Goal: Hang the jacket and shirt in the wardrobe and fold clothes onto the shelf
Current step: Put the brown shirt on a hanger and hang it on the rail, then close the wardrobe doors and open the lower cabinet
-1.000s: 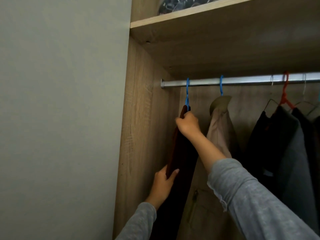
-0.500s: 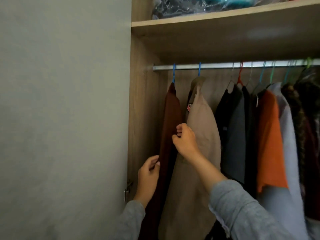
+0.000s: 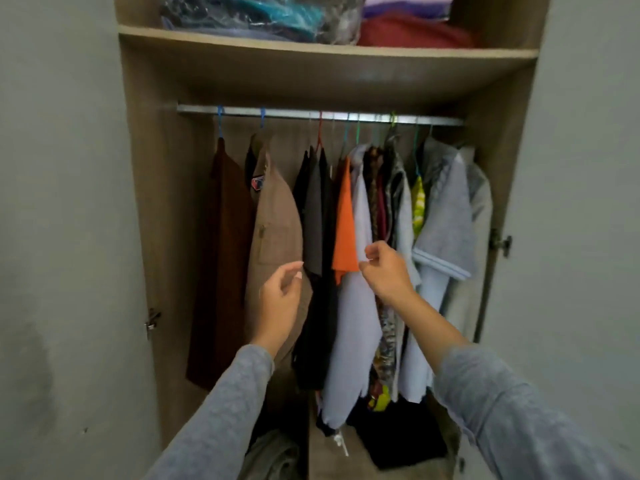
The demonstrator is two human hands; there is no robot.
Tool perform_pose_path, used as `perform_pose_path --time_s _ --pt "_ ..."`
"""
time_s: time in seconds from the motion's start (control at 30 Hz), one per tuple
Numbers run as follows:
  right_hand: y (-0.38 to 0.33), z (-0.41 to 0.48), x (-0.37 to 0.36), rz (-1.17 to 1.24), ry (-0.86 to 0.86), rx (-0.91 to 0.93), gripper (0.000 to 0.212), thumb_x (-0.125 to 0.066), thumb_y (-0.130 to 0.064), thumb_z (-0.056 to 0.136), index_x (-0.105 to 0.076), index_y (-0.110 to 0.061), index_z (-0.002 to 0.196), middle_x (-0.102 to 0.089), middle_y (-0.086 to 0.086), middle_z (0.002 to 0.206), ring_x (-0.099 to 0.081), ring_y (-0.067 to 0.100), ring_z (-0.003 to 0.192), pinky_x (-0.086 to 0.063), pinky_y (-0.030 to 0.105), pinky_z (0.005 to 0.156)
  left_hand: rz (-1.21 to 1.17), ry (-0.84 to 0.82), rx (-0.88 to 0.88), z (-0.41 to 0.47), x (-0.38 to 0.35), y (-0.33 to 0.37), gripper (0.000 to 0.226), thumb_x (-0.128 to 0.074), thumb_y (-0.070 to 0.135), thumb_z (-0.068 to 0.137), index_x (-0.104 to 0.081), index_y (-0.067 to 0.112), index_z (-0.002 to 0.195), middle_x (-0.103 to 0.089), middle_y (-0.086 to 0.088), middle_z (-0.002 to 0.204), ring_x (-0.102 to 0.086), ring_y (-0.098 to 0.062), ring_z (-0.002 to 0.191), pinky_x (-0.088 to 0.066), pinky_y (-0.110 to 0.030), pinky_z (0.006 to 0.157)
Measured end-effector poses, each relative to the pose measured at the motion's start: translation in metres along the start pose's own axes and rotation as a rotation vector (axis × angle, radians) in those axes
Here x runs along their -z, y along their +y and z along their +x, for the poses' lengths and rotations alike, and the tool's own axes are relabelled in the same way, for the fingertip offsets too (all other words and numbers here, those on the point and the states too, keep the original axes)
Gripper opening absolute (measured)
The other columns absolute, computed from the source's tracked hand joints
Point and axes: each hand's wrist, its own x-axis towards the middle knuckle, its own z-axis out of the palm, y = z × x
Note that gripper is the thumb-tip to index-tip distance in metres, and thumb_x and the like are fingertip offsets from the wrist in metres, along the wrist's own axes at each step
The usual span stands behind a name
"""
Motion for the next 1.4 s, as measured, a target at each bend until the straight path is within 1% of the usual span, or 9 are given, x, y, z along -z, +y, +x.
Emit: perform_pose_path --time_s 0.2,0.4,0.53,0.7,0.8,0.9,1.13,1.27,1.4 --pt "0.036 -0.031 0.139 -0.058 0.093 -0.006 0.031 -0.055 -0.01 0.089 -0.053 0.0 0.119 -0.056 0.016 0.122 -0.052 0.029 0.114 -0.04 0.033 0.093 -0.092 -0.066 -0.146 -0.024 -0.098 0.081 0.019 -0.051 0.01 0.096 -0.063 0.012 0.11 -0.063 0.001 0.11 -0.058 -0.009 0.103 -0.045 -0.012 0.085" --pt "0.071 -0.074 0.274 -0.168 0.198 0.087 0.03 -0.056 -0.007 0.087 -0.054 0.0 0.116 -0.057 0.016 0.117 -0.052 0.028 0.112 -0.034 0.023 0.089 -0.184 -0.146 -0.267 -0.078 -0.204 0.185 0.023 -0.05 0.017 0.097 -0.062 0.011 0.116 -0.062 0.006 0.111 -0.055 0.003 0.102 -0.041 -0.003 0.084" --pt "0.081 -0.112 0.34 -0.148 0.234 0.222 0.029 -0.054 -0.008 0.089 -0.053 -0.006 0.117 -0.055 0.008 0.119 -0.05 0.018 0.113 -0.042 0.029 0.095 -0.259 -0.157 -0.328 -0.115 -0.264 0.252 0.024 -0.049 0.016 0.097 -0.062 0.009 0.116 -0.061 0.006 0.109 -0.053 0.016 0.095 -0.04 -0.002 0.084" --pt "0.105 -0.157 0.392 -0.09 0.326 0.383 0.026 -0.051 -0.008 0.09 -0.056 -0.01 0.115 -0.057 -0.001 0.113 -0.05 0.007 0.106 -0.042 0.019 0.092 -0.273 -0.211 -0.435 -0.147 -0.325 0.309 0.023 -0.049 0.016 0.097 -0.061 0.01 0.116 -0.061 0.005 0.112 -0.055 0.003 0.102 -0.041 -0.009 0.093" --pt "0.131 -0.171 0.419 -0.076 0.502 0.411 0.027 -0.048 -0.01 0.086 -0.057 -0.011 0.112 -0.052 -0.008 0.108 -0.046 0.006 0.102 -0.034 0.01 0.09 -0.155 -0.226 -0.598 -0.169 -0.36 0.329 0.027 -0.047 0.019 0.098 -0.06 0.012 0.12 -0.058 0.005 0.122 -0.051 -0.007 0.117 -0.034 -0.009 0.1" --pt "0.159 -0.177 0.432 -0.022 0.589 0.335 0.03 -0.047 -0.015 0.09 -0.052 -0.014 0.119 -0.05 -0.011 0.114 -0.046 0.008 0.109 -0.036 0.02 0.095 0.046 -0.254 -0.807 -0.186 -0.386 0.337 0.036 -0.041 0.023 0.099 -0.055 0.011 0.13 -0.05 -0.004 0.14 -0.037 -0.014 0.135 -0.027 -0.022 0.111" --pt "0.197 -0.182 0.412 0.118 0.265 0.023 0.048 -0.038 -0.029 0.101 -0.029 -0.016 0.146 -0.037 0.0 0.148 -0.037 0.013 0.134 -0.03 0.032 0.113 0.751 -0.104 -1.229 -0.175 -0.419 0.313 0.045 -0.051 0.007 0.094 -0.043 0.0 0.137 -0.039 -0.014 0.147 -0.029 -0.026 0.14 -0.016 -0.036 0.114" --pt "0.191 -0.188 0.392 0.187 0.235 -0.02 0.041 -0.033 -0.021 0.102 -0.036 -0.015 0.143 -0.054 -0.011 0.111 -0.052 0.002 0.095 -0.037 -0.003 0.078 1.002 -0.004 -1.269 -0.171 -0.414 0.301 0.048 -0.045 0.019 0.096 -0.039 -0.002 0.138 -0.034 -0.015 0.15 -0.027 -0.024 0.141 -0.019 -0.034 0.115" --pt "0.193 -0.193 0.374 0.185 0.295 0.015 0.044 -0.035 -0.022 0.102 -0.033 -0.016 0.145 -0.064 -0.002 0.101 -0.057 0.003 0.079 -0.042 0.005 0.069 1.122 0.021 -1.264 -0.174 -0.403 0.303 0.054 -0.052 0.015 0.094 -0.033 -0.009 0.139 -0.029 -0.021 0.15 -0.021 -0.03 0.143 -0.022 -0.037 0.117"
